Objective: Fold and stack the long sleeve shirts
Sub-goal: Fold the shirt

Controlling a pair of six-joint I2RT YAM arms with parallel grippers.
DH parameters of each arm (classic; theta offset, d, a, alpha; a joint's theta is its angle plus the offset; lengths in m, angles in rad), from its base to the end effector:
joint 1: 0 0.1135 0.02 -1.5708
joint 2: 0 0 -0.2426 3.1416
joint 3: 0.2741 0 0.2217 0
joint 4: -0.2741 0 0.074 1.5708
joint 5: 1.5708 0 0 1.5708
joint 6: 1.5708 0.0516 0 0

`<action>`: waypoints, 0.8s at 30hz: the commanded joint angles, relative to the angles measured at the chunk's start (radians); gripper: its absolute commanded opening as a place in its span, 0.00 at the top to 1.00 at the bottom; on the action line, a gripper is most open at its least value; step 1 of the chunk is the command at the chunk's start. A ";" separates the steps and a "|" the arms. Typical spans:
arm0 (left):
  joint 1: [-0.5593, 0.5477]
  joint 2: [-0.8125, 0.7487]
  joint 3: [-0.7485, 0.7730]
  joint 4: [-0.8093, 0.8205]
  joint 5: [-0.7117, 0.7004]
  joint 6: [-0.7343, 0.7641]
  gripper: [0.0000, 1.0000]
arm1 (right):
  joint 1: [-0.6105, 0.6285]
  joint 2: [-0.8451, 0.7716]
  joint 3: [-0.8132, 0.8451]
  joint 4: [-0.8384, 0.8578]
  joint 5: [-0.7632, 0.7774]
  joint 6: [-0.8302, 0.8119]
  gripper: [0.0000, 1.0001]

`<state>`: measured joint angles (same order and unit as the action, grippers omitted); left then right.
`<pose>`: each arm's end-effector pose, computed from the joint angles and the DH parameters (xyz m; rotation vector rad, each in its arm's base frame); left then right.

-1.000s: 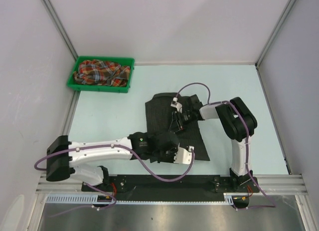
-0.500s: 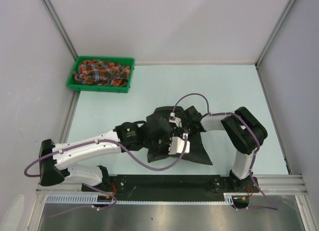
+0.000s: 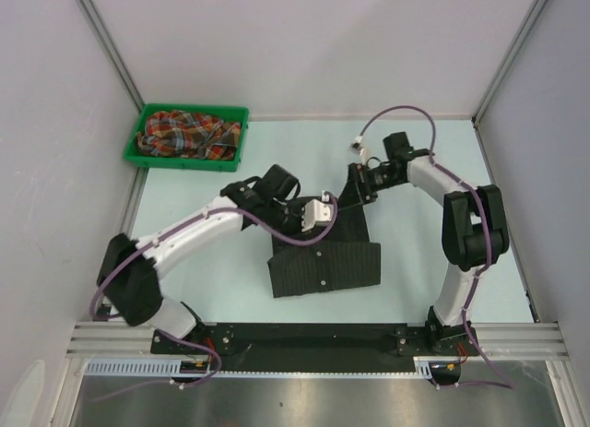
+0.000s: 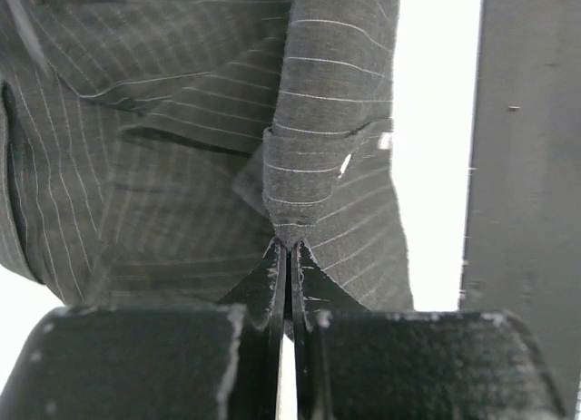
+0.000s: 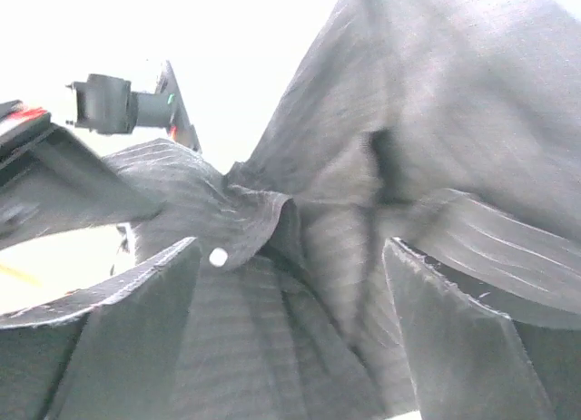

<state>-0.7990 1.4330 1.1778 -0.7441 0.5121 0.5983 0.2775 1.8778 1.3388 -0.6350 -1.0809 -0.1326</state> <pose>0.1721 -0.2131 0.2579 1.7770 1.8129 -0.7338 0.3196 0.1384 0.1961 -0.7849 2.3287 1.4956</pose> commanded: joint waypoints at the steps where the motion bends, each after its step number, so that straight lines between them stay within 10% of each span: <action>1: 0.138 0.182 0.112 -0.020 0.170 0.187 0.92 | -0.129 0.012 0.062 -0.127 -0.034 -0.108 0.11; 7: 0.299 0.501 0.408 -0.155 0.289 0.223 0.54 | -0.250 0.004 0.042 -0.134 -0.039 -0.153 0.09; 12: 0.451 0.473 0.451 -0.150 0.391 0.055 0.33 | -0.302 -0.052 -0.025 -0.157 -0.011 -0.214 0.08; 24: 0.480 0.247 -0.107 0.181 0.345 -0.275 0.31 | -0.181 -0.109 -0.197 -0.061 0.194 -0.315 0.24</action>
<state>-0.3161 1.6844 1.1172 -0.6659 0.8429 0.4076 0.0601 1.8027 1.1622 -0.7361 -0.9703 -0.3782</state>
